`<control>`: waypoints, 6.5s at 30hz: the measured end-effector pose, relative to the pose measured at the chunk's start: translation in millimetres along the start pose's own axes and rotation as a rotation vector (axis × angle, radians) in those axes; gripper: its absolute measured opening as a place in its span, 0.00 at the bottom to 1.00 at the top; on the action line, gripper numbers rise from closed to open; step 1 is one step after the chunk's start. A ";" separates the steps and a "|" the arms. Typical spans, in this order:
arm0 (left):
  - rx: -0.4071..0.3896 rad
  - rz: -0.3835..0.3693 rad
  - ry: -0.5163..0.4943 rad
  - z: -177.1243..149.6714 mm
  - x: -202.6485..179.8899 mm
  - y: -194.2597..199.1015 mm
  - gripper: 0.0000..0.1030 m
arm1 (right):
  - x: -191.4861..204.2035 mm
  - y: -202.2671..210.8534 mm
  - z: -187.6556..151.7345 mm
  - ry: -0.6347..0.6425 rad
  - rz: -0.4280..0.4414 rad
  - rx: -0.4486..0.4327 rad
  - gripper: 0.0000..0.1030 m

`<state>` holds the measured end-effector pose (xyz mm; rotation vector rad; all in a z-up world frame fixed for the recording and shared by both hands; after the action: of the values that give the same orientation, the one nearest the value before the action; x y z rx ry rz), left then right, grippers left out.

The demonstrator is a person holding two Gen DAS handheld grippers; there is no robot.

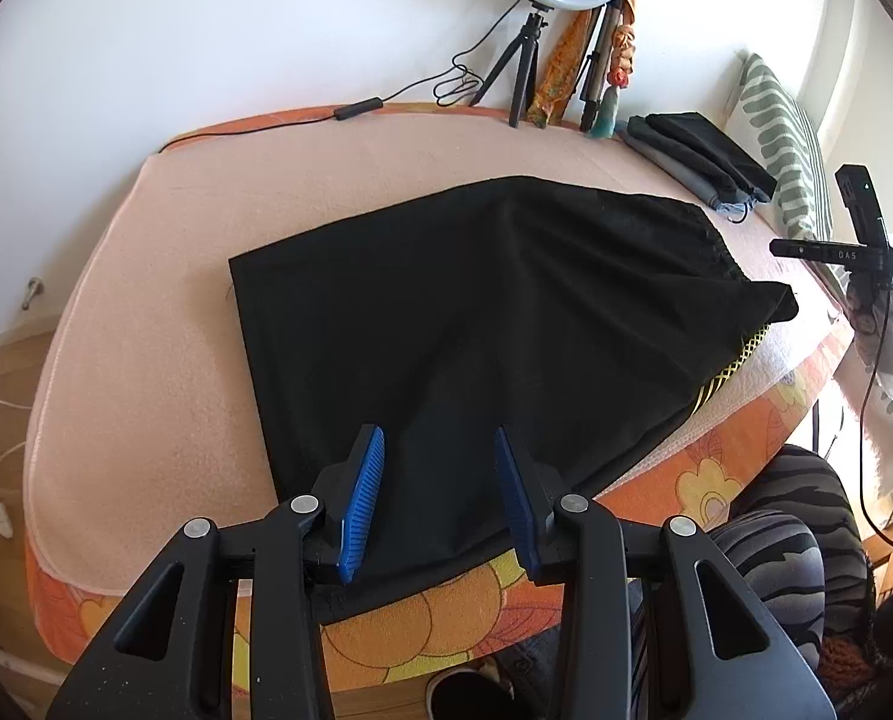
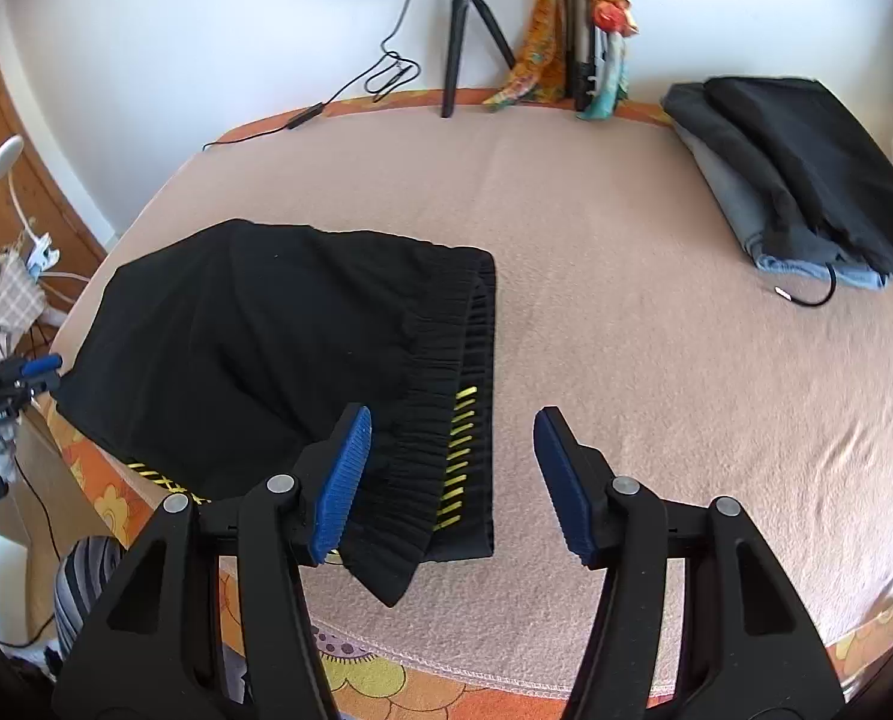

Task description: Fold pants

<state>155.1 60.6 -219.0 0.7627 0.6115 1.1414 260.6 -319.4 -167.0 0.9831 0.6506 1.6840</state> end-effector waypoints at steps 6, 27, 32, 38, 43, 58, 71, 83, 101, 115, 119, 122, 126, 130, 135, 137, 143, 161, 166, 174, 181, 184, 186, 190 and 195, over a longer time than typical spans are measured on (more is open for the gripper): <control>0.040 0.009 0.007 -17.7 1.5 -8.8 0.36 | -14.0 -7.6 1.3 -0.168 0.115 0.022 0.58; 0.044 -0.006 0.012 -28.3 4.5 -12.6 0.35 | 50.5 6.1 -72.5 0.078 -0.025 0.047 0.58; 0.045 -0.009 0.015 -28.4 3.0 -13.0 0.35 | 64.8 -13.2 -67.6 0.292 -0.125 0.106 0.58; 0.040 -0.014 0.028 -28.2 4.5 -13.4 0.35 | 71.7 -23.8 -61.5 0.522 -0.249 0.210 0.08; 0.034 -0.011 0.029 -28.1 3.9 -14.2 0.35 | 97.0 1.2 -39.2 0.888 -0.566 0.050 0.08; 0.047 0.003 0.015 -26.1 0.1 -16.0 0.35 | 30.8 19.8 -56.1 0.222 0.071 0.037 0.56; 0.057 0.030 -0.006 -25.1 -5.4 -18.8 0.35 | -32.3 -78.0 40.0 -0.147 0.135 0.058 0.49; 0.054 0.031 -0.010 -26.5 -6.2 -19.1 0.35 | 11.1 -68.6 85.0 0.249 -0.102 0.054 0.06; 0.033 0.033 0.014 -28.7 -3.6 -16.0 0.35 | -33.9 17.2 -67.7 -0.706 0.338 -0.072 0.69; 0.012 0.012 0.015 -30.8 -3.3 -12.2 0.35 | -28.5 -45.5 -77.2 -1.218 0.505 -0.073 0.71; 0.008 0.008 0.009 -31.6 -3.4 -10.8 0.35 | -33.8 -51.2 -77.7 -1.255 0.497 -0.056 0.71; 0.003 0.000 0.017 -31.8 -2.2 -10.3 0.35 | -35.7 -48.3 -72.9 -1.184 0.430 -0.034 0.53; -0.004 -0.005 0.023 -32.7 -1.6 -9.4 0.35 | -37.8 -40.6 -60.3 -1.050 0.372 -0.037 0.19; -0.002 -0.006 0.017 -32.5 -1.5 -8.8 0.35 | -15.7 -17.8 -21.7 -0.692 0.237 -0.053 0.10; 0.010 -0.006 0.030 -31.1 -2.5 -8.0 0.35 | 3.2 -15.2 -4.7 -0.269 0.012 -0.019 0.09; 0.020 -0.016 0.061 -31.1 0.5 -6.4 0.35 | -1.2 -26.8 -18.2 -0.250 0.015 0.039 0.10; -0.001 -0.010 0.211 -36.2 25.4 22.3 0.36 | -11.6 -17.1 -41.2 -0.215 -0.057 0.050 0.48; 0.081 -0.197 0.834 -71.2 59.4 14.0 0.52 | 45.5 45.2 -29.9 -0.243 0.117 -0.143 0.60; 0.063 -0.191 0.899 -74.2 59.5 13.9 0.52 | 51.3 51.4 -26.7 -0.241 0.132 -0.166 0.60; -0.010 -0.260 0.912 -58.9 51.2 11.7 0.52 | 54.0 45.9 -27.5 -0.247 0.145 -0.160 0.60; 0.006 -0.120 0.843 -59.8 55.0 9.4 0.52 | 55.4 45.0 -29.8 -0.247 0.154 -0.147 0.60; -0.001 -0.083 0.821 -58.2 58.6 8.2 0.52 | 58.0 42.8 -28.5 -0.241 0.155 -0.141 0.60; -0.002 -0.053 0.781 -54.4 54.7 6.6 0.49 | 61.9 40.6 -26.2 -0.238 0.163 -0.135 0.60; 0.001 -0.031 0.691 -53.8 45.0 1.5 0.11 | 78.1 35.7 -18.4 -0.196 0.166 -0.122 0.60; -0.021 -0.054 0.668 -57.5 38.8 2.0 0.09 | 103.4 29.0 -2.2 -0.138 0.188 -0.103 0.60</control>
<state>121.9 110.5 -254.0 0.3279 1.1650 1.3513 230.7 -230.7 -114.5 1.1024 0.3866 1.7757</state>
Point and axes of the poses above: each gripper's, at about its wrist camera, not at the fingertips, and y roughly against the way its jaws point, x to its left, z to its top, the point moved 6 cm from there along -y, roughly the way its jaws point, and after that the axes turned 9 degrees about z, right-handed, at the moved point
